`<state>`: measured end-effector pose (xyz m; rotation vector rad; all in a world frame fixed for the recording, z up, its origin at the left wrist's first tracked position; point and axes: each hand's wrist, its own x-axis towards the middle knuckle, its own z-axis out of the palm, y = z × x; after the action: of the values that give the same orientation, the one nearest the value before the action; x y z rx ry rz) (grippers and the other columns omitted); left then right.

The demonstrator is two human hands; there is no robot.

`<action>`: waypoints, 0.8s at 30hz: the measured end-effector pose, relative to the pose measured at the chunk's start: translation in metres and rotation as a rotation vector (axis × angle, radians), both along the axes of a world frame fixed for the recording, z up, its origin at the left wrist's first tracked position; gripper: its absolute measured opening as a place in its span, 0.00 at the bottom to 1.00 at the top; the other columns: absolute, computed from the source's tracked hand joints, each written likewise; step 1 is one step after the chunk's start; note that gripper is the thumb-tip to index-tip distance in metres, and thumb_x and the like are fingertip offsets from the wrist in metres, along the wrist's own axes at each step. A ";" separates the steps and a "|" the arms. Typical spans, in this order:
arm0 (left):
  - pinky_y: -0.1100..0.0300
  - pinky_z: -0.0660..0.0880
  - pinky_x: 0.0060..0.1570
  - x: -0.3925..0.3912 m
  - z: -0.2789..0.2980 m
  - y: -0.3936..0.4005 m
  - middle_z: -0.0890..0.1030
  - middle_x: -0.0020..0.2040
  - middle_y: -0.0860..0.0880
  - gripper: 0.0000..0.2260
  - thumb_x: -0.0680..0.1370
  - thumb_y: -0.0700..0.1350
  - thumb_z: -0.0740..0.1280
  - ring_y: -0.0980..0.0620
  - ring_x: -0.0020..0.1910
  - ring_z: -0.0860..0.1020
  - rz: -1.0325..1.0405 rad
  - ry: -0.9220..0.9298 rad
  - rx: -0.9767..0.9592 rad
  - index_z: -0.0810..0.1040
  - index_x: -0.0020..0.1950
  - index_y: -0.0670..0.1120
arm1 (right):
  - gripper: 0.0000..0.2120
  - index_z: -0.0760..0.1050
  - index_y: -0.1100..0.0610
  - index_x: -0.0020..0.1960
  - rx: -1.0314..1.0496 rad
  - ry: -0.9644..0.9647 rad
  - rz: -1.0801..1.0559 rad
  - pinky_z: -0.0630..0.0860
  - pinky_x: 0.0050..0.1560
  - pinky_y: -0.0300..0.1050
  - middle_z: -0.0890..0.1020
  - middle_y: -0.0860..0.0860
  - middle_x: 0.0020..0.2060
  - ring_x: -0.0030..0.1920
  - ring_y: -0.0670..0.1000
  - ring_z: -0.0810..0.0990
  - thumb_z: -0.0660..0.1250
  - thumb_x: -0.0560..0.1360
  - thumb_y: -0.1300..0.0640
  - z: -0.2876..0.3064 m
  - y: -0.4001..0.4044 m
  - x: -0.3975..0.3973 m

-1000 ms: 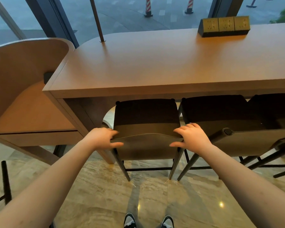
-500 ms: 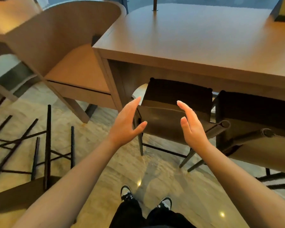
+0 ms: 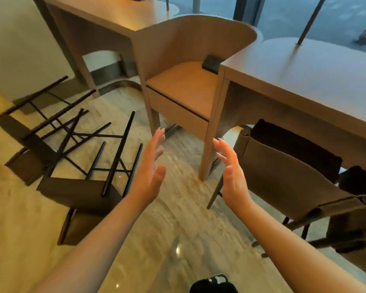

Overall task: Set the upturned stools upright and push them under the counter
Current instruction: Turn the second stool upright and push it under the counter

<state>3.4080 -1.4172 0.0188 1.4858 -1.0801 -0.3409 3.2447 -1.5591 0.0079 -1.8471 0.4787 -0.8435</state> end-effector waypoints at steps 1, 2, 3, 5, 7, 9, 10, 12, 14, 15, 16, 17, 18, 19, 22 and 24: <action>0.53 0.62 0.72 0.008 -0.001 0.028 0.58 0.80 0.57 0.37 0.75 0.74 0.54 0.54 0.78 0.60 0.041 0.000 0.006 0.53 0.80 0.60 | 0.30 0.60 0.41 0.76 -0.009 -0.001 0.040 0.64 0.71 0.49 0.67 0.42 0.74 0.74 0.47 0.65 0.45 0.78 0.30 0.001 0.019 0.014; 0.52 0.62 0.72 0.015 -0.001 0.055 0.58 0.80 0.57 0.38 0.75 0.74 0.54 0.54 0.78 0.59 0.085 -0.009 0.013 0.53 0.81 0.58 | 0.31 0.60 0.43 0.76 -0.025 -0.008 0.080 0.64 0.70 0.50 0.67 0.42 0.74 0.74 0.47 0.66 0.45 0.78 0.30 0.002 0.038 0.027; 0.51 0.62 0.72 0.023 -0.002 0.085 0.57 0.80 0.57 0.39 0.75 0.74 0.54 0.54 0.78 0.59 0.123 -0.024 0.022 0.52 0.81 0.56 | 0.31 0.60 0.45 0.76 -0.034 -0.013 0.121 0.65 0.70 0.51 0.67 0.42 0.74 0.74 0.48 0.66 0.45 0.78 0.31 0.003 0.060 0.041; 0.49 0.62 0.73 0.035 -0.003 0.144 0.57 0.80 0.58 0.40 0.76 0.74 0.53 0.54 0.78 0.59 0.192 -0.056 0.058 0.51 0.81 0.54 | 0.31 0.59 0.46 0.76 -0.047 -0.013 0.190 0.66 0.70 0.53 0.67 0.43 0.73 0.73 0.48 0.66 0.45 0.79 0.32 0.005 0.107 0.067; 0.47 0.63 0.73 0.047 -0.003 0.205 0.56 0.81 0.57 0.39 0.76 0.74 0.53 0.54 0.79 0.59 0.256 -0.079 0.107 0.51 0.82 0.54 | 0.32 0.60 0.49 0.76 -0.045 -0.027 0.244 0.67 0.70 0.53 0.68 0.45 0.73 0.73 0.48 0.66 0.44 0.79 0.33 0.005 0.156 0.091; 0.46 0.64 0.72 0.061 -0.001 0.269 0.56 0.81 0.56 0.40 0.76 0.73 0.53 0.53 0.79 0.59 0.323 -0.099 0.145 0.52 0.82 0.52 | 0.33 0.60 0.53 0.76 -0.036 -0.059 0.308 0.68 0.70 0.53 0.69 0.47 0.73 0.73 0.49 0.67 0.44 0.80 0.34 0.004 0.208 0.115; 0.47 0.64 0.72 0.065 0.001 0.297 0.56 0.81 0.56 0.40 0.77 0.73 0.53 0.53 0.79 0.58 0.348 -0.109 0.156 0.53 0.82 0.51 | 0.33 0.61 0.54 0.76 -0.029 -0.075 0.339 0.67 0.70 0.52 0.69 0.48 0.73 0.73 0.50 0.67 0.44 0.80 0.34 0.004 0.231 0.125; 0.50 0.62 0.72 0.072 0.005 0.355 0.56 0.81 0.57 0.39 0.77 0.73 0.54 0.54 0.79 0.58 0.411 -0.109 0.176 0.53 0.82 0.52 | 0.32 0.61 0.51 0.76 -0.008 -0.088 0.420 0.66 0.71 0.50 0.69 0.47 0.73 0.74 0.50 0.66 0.45 0.80 0.34 0.004 0.282 0.146; 0.49 0.61 0.73 0.077 0.009 0.395 0.56 0.81 0.57 0.39 0.76 0.73 0.54 0.55 0.79 0.57 0.459 -0.074 0.202 0.51 0.81 0.56 | 0.29 0.60 0.45 0.76 0.018 -0.083 0.479 0.65 0.71 0.44 0.68 0.45 0.73 0.74 0.48 0.66 0.45 0.80 0.33 0.006 0.319 0.161; 0.48 0.60 0.74 0.080 0.011 0.419 0.56 0.81 0.57 0.38 0.76 0.73 0.55 0.55 0.79 0.56 0.484 -0.061 0.206 0.51 0.81 0.57 | 0.29 0.59 0.43 0.76 0.031 -0.080 0.513 0.64 0.70 0.41 0.68 0.45 0.73 0.74 0.47 0.66 0.45 0.80 0.33 0.007 0.343 0.171; 0.47 0.59 0.74 0.082 0.012 0.435 0.56 0.81 0.57 0.37 0.76 0.73 0.55 0.55 0.79 0.56 0.505 -0.058 0.205 0.50 0.81 0.59 | 0.28 0.59 0.43 0.76 0.036 -0.078 0.542 0.64 0.70 0.39 0.68 0.44 0.73 0.73 0.46 0.66 0.45 0.80 0.34 0.006 0.360 0.179; 0.46 0.59 0.74 0.085 0.013 0.449 0.56 0.81 0.57 0.37 0.76 0.73 0.55 0.55 0.79 0.56 0.520 -0.062 0.200 0.50 0.80 0.62 | 0.28 0.59 0.43 0.76 0.035 -0.068 0.568 0.64 0.70 0.39 0.68 0.44 0.74 0.73 0.46 0.66 0.45 0.80 0.34 0.006 0.375 0.187; 0.45 0.60 0.74 0.088 0.014 0.464 0.56 0.81 0.57 0.36 0.76 0.73 0.56 0.54 0.79 0.56 0.539 -0.066 0.193 0.49 0.80 0.63 | 0.29 0.59 0.45 0.76 0.031 -0.062 0.593 0.64 0.70 0.40 0.68 0.45 0.74 0.73 0.46 0.66 0.45 0.80 0.34 0.005 0.390 0.196; 0.45 0.60 0.74 0.091 0.015 0.473 0.57 0.81 0.57 0.37 0.75 0.73 0.56 0.54 0.79 0.56 0.553 -0.061 0.184 0.48 0.80 0.63 | 0.30 0.59 0.47 0.77 0.029 -0.053 0.614 0.65 0.70 0.42 0.68 0.45 0.74 0.73 0.46 0.66 0.45 0.80 0.34 0.003 0.401 0.203; 0.46 0.59 0.75 0.101 0.012 0.498 0.56 0.81 0.57 0.41 0.75 0.73 0.56 0.55 0.79 0.56 0.589 -0.037 0.189 0.45 0.81 0.57 | 0.31 0.59 0.52 0.77 0.024 -0.050 0.656 0.65 0.71 0.46 0.67 0.44 0.74 0.74 0.47 0.65 0.45 0.81 0.36 -0.003 0.428 0.228; 0.49 0.59 0.75 0.111 0.010 0.511 0.56 0.81 0.57 0.43 0.75 0.73 0.56 0.55 0.79 0.55 0.604 -0.026 0.202 0.45 0.82 0.55 | 0.30 0.59 0.52 0.77 0.030 -0.041 0.680 0.65 0.71 0.45 0.67 0.44 0.74 0.74 0.47 0.65 0.45 0.81 0.37 -0.007 0.443 0.245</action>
<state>3.5195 -0.9063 0.0284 1.9180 -0.5813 -0.0020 3.4897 -1.1163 0.0006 -1.7863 -0.1692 -0.4024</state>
